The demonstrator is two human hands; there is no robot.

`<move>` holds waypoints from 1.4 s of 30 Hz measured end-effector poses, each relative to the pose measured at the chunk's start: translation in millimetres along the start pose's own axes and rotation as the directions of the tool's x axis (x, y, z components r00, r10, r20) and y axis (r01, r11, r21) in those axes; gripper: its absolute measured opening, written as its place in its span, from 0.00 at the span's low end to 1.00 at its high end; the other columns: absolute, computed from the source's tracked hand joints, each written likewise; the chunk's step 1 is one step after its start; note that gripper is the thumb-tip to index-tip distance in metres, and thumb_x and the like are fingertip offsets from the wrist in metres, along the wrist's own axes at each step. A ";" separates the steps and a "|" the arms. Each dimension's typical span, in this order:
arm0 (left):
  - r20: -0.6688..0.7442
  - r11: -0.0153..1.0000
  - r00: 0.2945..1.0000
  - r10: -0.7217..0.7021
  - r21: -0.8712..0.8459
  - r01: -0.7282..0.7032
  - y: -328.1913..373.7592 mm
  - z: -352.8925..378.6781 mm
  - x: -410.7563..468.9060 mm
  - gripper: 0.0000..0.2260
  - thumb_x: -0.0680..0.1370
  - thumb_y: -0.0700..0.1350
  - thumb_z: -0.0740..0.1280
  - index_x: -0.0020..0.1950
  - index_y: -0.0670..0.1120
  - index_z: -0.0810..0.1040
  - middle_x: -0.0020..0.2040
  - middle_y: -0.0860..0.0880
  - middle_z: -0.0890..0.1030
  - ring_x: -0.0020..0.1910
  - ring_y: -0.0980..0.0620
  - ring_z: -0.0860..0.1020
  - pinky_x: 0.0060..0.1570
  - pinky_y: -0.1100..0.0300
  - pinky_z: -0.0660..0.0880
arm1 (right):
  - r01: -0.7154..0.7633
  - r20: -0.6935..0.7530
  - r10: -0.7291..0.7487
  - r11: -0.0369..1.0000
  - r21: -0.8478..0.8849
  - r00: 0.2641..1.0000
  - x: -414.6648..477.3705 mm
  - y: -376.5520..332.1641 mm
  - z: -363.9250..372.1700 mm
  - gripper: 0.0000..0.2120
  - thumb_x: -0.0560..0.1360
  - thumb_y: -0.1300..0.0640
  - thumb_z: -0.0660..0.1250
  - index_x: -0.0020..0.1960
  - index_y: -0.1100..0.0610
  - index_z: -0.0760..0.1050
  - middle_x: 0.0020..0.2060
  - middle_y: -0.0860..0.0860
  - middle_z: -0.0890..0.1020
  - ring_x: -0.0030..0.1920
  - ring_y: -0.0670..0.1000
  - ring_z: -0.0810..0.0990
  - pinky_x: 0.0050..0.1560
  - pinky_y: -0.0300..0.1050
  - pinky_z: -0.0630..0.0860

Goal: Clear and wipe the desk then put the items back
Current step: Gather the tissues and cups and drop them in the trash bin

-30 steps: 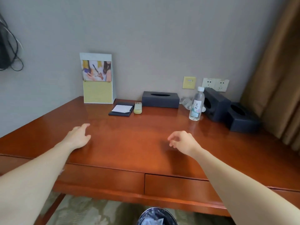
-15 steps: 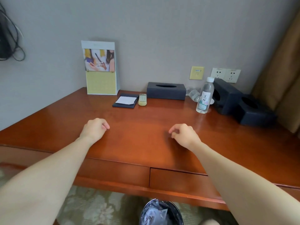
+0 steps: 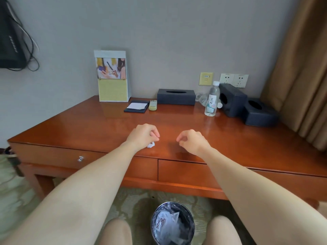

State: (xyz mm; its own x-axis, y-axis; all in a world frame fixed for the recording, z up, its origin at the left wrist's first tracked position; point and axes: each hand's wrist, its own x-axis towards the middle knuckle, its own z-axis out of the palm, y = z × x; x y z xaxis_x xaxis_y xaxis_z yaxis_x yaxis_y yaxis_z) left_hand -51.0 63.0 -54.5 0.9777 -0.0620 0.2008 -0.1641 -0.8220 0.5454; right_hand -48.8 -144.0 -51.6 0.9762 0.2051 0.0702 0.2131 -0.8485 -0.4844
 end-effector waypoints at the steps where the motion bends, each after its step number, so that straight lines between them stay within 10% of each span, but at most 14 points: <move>1: 0.002 1.000 1.000 0.009 -0.003 -0.009 3.2 3.4 -7.4 0.03 0.77 0.42 0.70 0.46 0.50 0.82 0.40 0.56 0.83 0.43 0.57 0.81 0.48 0.57 0.78 | 0.001 -0.005 -0.001 1.000 0.004 1.000 -7.7 1.3 -0.3 0.10 0.78 0.58 0.61 0.53 0.48 0.79 0.51 0.49 0.79 0.53 0.53 0.78 0.55 0.48 0.76; 20: 0.155 0.982 0.988 0.017 -0.187 0.013 9.6 119.8 -142.0 0.06 0.76 0.40 0.69 0.44 0.51 0.82 0.41 0.55 0.81 0.44 0.59 0.79 0.46 0.61 0.76 | 0.012 0.173 -0.015 1.000 0.023 0.985 -145.9 69.1 77.6 0.10 0.77 0.61 0.63 0.45 0.46 0.78 0.45 0.49 0.81 0.50 0.53 0.80 0.56 0.49 0.78; 42: 0.392 0.924 0.874 -0.288 -0.127 0.362 -117.7 320.1 -93.9 0.10 0.76 0.36 0.67 0.44 0.51 0.81 0.42 0.53 0.83 0.46 0.54 0.81 0.50 0.63 0.75 | -0.343 0.557 0.284 0.939 0.000 0.780 -67.2 202.3 262.2 0.10 0.73 0.58 0.61 0.44 0.46 0.80 0.49 0.53 0.83 0.52 0.57 0.80 0.58 0.50 0.76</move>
State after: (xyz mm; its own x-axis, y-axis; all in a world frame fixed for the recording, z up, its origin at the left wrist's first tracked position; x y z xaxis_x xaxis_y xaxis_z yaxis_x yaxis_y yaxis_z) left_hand -81.5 -15.7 -398.0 0.9530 -0.0389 -0.3005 0.1854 -0.7095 0.6799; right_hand -81.8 -201.5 -383.0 0.8002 0.1904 -0.5687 -0.1343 -0.8673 -0.4794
